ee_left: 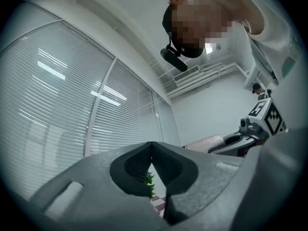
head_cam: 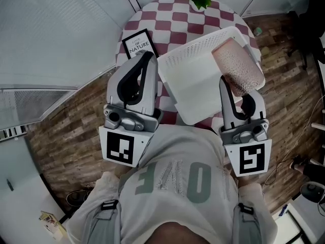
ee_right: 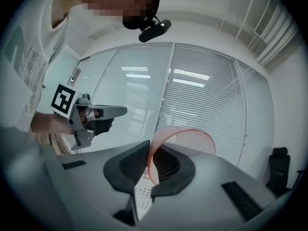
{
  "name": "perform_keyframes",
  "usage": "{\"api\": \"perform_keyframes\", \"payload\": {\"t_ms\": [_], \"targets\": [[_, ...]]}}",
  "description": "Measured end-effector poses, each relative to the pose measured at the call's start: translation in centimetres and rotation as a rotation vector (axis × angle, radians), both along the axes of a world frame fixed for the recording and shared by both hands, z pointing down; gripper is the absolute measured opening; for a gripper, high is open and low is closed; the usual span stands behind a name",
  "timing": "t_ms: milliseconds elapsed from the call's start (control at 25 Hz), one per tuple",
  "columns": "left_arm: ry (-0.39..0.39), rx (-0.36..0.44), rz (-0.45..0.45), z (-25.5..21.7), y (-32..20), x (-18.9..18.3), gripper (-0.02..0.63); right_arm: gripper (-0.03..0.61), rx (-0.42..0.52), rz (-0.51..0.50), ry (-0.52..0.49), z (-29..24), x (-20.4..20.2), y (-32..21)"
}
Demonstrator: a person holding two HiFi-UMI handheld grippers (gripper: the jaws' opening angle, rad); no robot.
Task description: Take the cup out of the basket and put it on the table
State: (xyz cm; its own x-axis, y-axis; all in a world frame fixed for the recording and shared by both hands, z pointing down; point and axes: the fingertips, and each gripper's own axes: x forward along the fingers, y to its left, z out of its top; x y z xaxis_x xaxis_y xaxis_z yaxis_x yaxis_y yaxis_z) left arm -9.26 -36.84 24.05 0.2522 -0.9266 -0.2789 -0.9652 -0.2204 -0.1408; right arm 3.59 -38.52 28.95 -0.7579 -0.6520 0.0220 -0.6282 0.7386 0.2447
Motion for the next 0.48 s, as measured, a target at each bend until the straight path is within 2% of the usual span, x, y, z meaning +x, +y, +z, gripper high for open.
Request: {"api": "perform_keyframes", "payload": {"t_ms": [160,480], "targets": [[0.002,0.002,-0.005,-0.01,0.09,0.06,0.004,0.028,-0.004,0.021,-0.058,-0.43,0.43,0.21],[-0.001,-0.001,-0.011,0.01,0.29,0.14,0.003,0.028,0.012,0.042,-0.076,-0.67,0.79,0.08]]}}
